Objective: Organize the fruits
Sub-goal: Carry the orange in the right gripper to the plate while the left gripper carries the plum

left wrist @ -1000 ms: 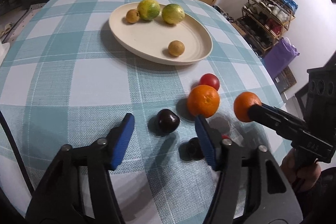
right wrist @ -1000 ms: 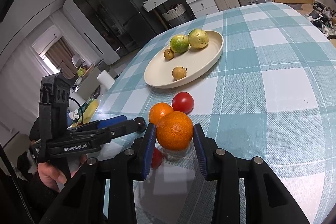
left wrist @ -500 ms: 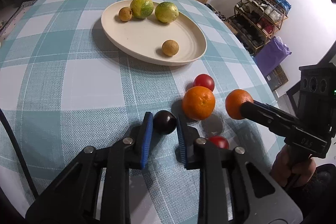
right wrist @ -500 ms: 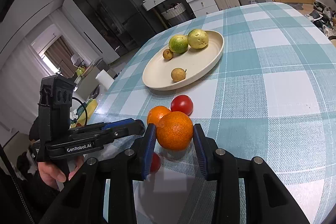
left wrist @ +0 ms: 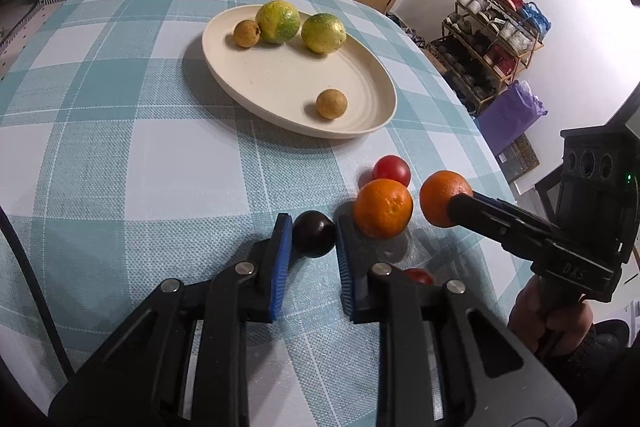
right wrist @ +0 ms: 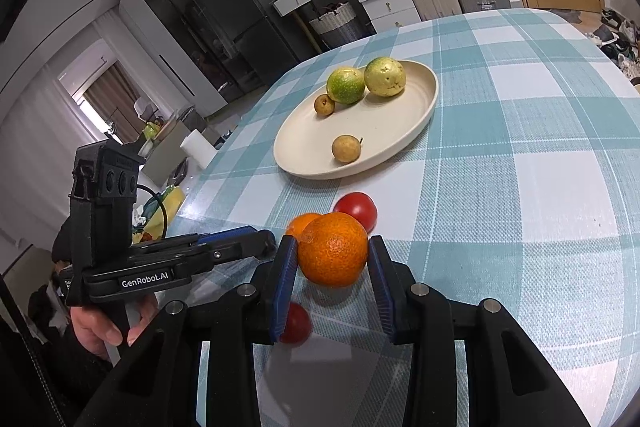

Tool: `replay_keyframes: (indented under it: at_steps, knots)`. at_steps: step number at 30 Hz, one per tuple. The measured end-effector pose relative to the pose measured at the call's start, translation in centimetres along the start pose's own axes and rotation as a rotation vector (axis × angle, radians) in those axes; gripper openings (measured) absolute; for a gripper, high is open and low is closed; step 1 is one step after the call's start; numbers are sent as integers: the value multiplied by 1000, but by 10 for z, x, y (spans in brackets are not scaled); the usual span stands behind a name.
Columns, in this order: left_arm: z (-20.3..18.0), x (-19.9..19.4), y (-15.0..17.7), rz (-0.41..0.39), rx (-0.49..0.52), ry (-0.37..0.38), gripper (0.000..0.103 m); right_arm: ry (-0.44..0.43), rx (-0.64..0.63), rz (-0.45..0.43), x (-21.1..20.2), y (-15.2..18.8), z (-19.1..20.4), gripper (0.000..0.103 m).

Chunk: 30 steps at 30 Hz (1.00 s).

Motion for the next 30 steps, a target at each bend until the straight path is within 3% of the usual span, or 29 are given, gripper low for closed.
replay_keyframes:
  at_steps: [9,19,30]
  knots:
    - [11,-11,-18,-27,-45,24,19,-21,-12,3,11,-9,8,37]
    - [13,-15,-62,-78,-33,33,19,-41,-25,-25,25,-38,10,37]
    - [13,21,-113,-90,-42,38,19,-42,-42,-47,52,-77,4,37]
Point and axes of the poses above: each gripper's, at about its wrist camera, not at the fingertips, and x roughly the way its jaws point, z to its left, y to its underside, the point moved 1 cm from there along x, roughly the way its jaws point, and after that the axes turned 15 degrees about -z, right-handed, at the moved point
